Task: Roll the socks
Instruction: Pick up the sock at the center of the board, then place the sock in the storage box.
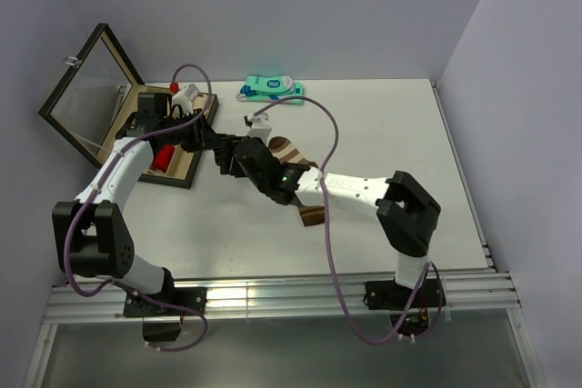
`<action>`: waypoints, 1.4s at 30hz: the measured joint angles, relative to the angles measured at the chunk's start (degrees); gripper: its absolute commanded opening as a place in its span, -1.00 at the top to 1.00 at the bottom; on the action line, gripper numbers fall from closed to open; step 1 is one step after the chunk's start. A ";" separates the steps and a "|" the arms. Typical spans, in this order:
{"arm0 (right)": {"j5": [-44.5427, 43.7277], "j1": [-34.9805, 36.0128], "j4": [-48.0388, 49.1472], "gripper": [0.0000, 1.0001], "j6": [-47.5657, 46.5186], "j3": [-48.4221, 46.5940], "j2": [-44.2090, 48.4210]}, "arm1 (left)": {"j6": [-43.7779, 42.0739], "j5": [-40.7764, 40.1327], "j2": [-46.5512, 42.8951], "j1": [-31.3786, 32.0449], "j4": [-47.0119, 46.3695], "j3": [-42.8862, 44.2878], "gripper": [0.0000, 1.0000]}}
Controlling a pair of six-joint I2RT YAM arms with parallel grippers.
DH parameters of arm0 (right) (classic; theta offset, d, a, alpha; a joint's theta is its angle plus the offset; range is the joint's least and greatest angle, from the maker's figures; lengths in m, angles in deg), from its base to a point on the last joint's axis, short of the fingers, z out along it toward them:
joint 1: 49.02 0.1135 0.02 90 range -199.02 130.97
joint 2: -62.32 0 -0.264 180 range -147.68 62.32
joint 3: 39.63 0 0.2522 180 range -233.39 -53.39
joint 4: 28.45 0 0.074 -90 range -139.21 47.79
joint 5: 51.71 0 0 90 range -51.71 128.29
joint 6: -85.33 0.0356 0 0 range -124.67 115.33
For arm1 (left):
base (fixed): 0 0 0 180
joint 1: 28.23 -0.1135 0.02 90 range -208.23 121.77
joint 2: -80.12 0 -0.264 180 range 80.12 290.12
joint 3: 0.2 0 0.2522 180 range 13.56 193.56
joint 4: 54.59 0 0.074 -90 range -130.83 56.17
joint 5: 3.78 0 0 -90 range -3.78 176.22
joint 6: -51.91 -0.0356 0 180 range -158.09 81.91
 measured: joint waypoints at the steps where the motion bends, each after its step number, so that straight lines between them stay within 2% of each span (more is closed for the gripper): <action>1: -0.07 0.00 -0.07 -0.30 0.00 1.31 1.55 | -0.74 0.00 0.02 0.00 0.33 0.31 1.00; 9: -1.42 0.00 0.52 -0.31 0.11 10.40 12.41 | -8.72 3.13 4.00 -0.98 6.23 6.38 0.99; 14: -2.32 -0.02 0.50 -0.31 0.22 17.44 17.92 | -20.96 6.95 12.96 -5.25 15.72 15.87 0.99; 21: -2.99 -0.46 0.76 -0.32 0.20 22.23 20.31 | -39.85 9.07 26.62 -12.50 32.59 31.39 0.99; 27: -2.99 -0.55 1.09 -0.31 0.22 23.56 20.41 | -51.65 8.79 33.40 -13.25 41.99 35.15 0.99; 33: -2.99 -0.55 1.68 -0.32 0.22 24.04 20.41 | -56.22 8.13 36.81 -13.53 45.68 37.18 0.99; 42: -2.99 -0.57 1.97 -0.31 0.24 25.18 20.41 | -56.74 6.25 41.33 -15.58 46.14 40.72 0.99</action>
